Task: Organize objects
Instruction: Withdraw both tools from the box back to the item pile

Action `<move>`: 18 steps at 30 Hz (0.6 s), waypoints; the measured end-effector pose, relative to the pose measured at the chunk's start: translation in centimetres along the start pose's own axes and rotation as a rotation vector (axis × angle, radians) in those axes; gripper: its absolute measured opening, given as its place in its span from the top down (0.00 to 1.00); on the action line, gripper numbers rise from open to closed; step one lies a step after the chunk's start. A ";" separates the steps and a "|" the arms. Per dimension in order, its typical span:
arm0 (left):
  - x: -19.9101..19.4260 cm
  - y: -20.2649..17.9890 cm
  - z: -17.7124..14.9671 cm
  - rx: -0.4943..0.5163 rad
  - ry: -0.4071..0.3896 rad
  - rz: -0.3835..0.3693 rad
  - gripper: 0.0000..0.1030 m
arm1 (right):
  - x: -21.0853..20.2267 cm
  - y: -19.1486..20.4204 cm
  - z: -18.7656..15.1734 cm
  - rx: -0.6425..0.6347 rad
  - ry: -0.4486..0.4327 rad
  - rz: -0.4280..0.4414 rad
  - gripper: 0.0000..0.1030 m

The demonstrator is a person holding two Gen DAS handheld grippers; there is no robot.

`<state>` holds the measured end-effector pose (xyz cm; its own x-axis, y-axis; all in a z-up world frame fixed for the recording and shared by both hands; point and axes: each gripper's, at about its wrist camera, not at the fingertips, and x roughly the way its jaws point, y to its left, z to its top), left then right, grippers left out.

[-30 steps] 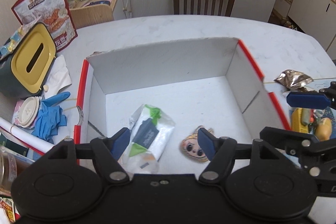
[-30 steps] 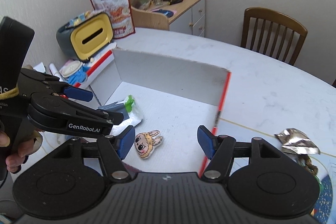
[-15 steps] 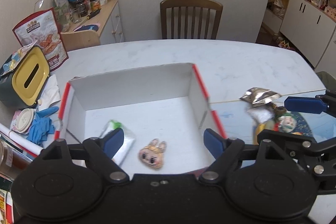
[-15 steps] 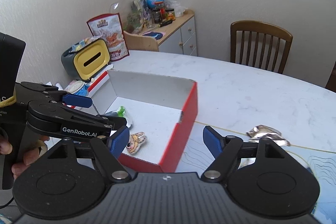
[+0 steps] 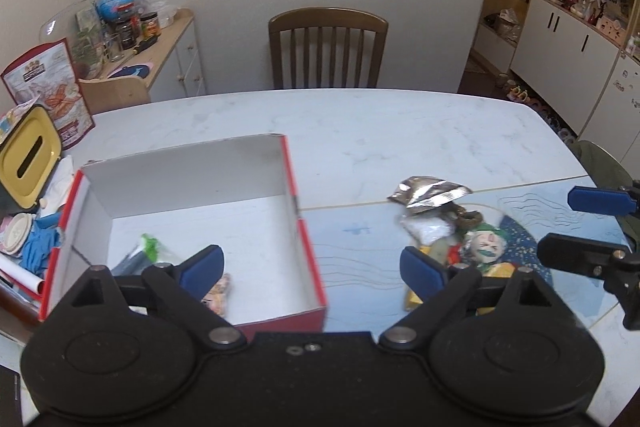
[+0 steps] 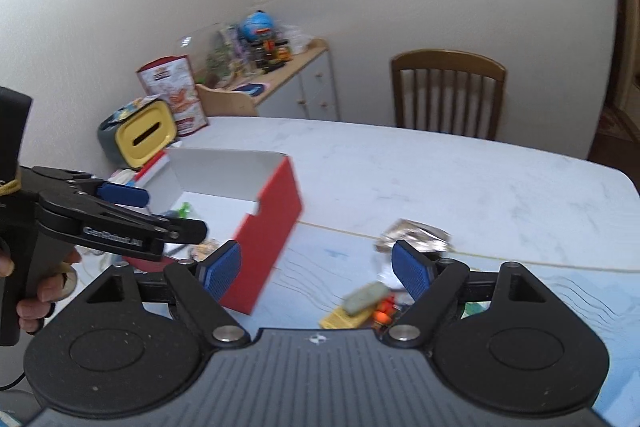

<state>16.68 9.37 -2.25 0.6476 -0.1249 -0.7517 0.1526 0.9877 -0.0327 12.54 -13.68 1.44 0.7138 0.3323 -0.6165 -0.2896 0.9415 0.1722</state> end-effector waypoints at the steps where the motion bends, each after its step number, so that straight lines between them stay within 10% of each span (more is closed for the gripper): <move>1: 0.1 -0.4 0.0 0.001 0.001 -0.005 0.07 | -0.1 -0.6 -0.3 0.007 0.001 -0.005 0.20; 18: 4.3 -7.7 -1.7 0.081 0.006 -0.039 0.01 | 1.4 -6.9 -6.7 0.007 0.094 -0.074 0.19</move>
<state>17.06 1.36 -6.35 0.6352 -0.1626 -0.7551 0.2381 0.9712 -0.0089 11.25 -20.10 -5.72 0.6704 0.2555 -0.6966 -0.2337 0.9638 0.1286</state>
